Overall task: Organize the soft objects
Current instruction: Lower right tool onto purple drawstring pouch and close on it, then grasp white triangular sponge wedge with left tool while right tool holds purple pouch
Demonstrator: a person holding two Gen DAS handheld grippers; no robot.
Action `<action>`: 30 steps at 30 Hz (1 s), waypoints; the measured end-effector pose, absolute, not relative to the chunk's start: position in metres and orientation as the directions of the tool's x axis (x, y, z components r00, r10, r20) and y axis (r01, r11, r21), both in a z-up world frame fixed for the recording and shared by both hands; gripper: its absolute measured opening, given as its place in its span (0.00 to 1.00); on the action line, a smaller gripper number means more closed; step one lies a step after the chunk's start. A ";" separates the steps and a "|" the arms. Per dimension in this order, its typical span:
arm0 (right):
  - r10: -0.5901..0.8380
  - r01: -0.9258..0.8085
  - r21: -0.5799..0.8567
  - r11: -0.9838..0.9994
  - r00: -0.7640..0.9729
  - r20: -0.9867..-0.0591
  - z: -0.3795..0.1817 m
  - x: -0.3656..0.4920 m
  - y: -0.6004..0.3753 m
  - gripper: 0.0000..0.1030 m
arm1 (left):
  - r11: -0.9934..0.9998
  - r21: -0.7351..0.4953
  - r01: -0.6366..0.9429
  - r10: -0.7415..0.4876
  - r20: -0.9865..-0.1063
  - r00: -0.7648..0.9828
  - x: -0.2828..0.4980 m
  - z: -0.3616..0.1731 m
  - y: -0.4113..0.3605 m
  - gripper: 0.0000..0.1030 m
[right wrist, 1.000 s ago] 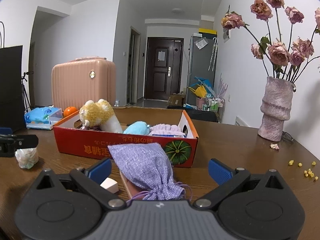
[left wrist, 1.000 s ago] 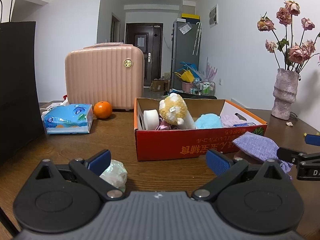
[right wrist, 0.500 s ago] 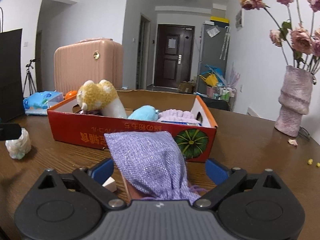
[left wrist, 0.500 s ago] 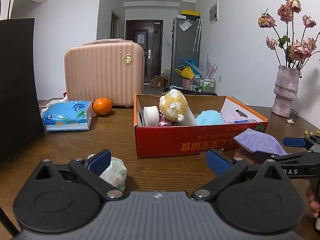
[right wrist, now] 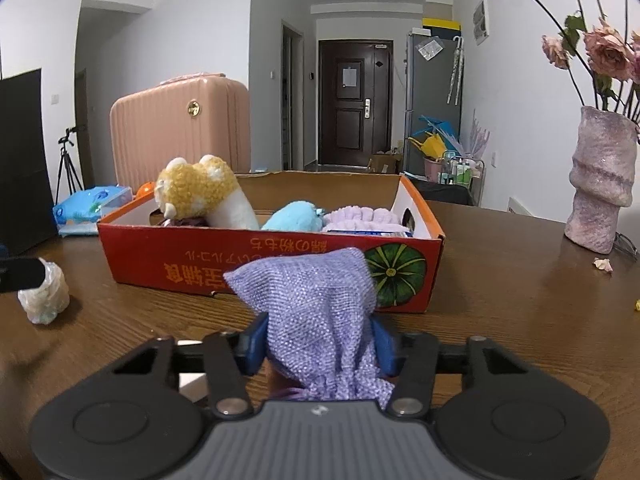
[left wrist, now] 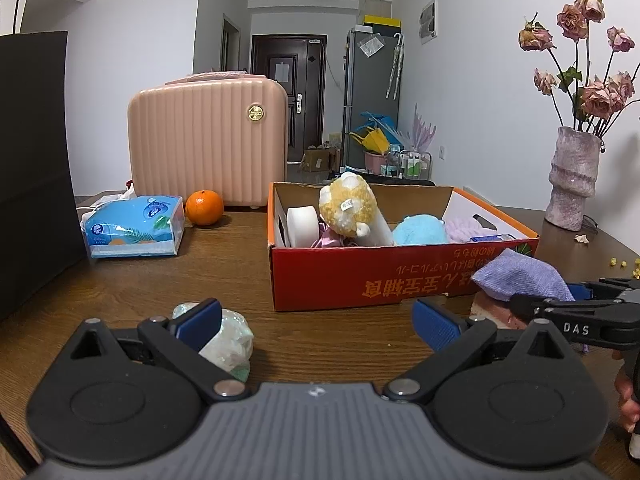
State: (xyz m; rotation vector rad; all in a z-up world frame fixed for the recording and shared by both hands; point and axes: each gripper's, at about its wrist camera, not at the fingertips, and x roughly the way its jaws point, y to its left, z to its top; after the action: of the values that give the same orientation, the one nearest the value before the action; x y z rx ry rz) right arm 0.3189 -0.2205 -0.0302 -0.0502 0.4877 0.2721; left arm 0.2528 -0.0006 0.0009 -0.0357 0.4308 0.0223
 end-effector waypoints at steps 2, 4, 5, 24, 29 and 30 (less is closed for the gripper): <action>0.246 -0.261 0.030 0.965 0.854 -0.458 -0.029 0.317 -0.224 0.44 | 0.999 -0.031 -0.031 0.015 -0.421 0.907 0.253 0.000 -0.001 1.00; 0.240 -0.250 0.036 0.968 0.864 -0.443 -0.026 0.314 -0.226 0.42 | 0.999 -0.032 -0.032 0.015 -0.426 0.905 0.254 -0.001 -0.001 1.00; 0.236 -0.245 0.037 0.969 0.869 -0.435 -0.025 0.313 -0.227 0.41 | 0.999 -0.034 -0.033 0.015 -0.427 0.904 0.255 -0.001 0.000 1.00; 0.200 -0.189 0.065 0.980 0.916 -0.348 -0.004 0.293 -0.243 0.35 | 0.999 -0.016 0.049 -0.051 -0.475 0.879 0.270 -0.011 -0.033 1.00; 0.201 -0.187 0.073 0.980 0.920 -0.337 0.000 0.289 -0.247 0.35 | 0.996 -0.013 0.093 -0.087 -0.503 0.860 0.278 -0.016 -0.058 1.00; 0.200 -0.187 0.073 0.980 0.920 -0.336 0.000 0.288 -0.247 0.35 | 0.995 -0.014 0.102 -0.095 -0.510 0.855 0.280 -0.017 -0.063 1.00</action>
State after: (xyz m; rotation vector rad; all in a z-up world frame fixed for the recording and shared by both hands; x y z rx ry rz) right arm 0.2882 -0.2470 -0.0002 0.0400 0.3494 0.1988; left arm 0.2798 -0.0629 -0.0169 0.0132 0.5354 -0.1034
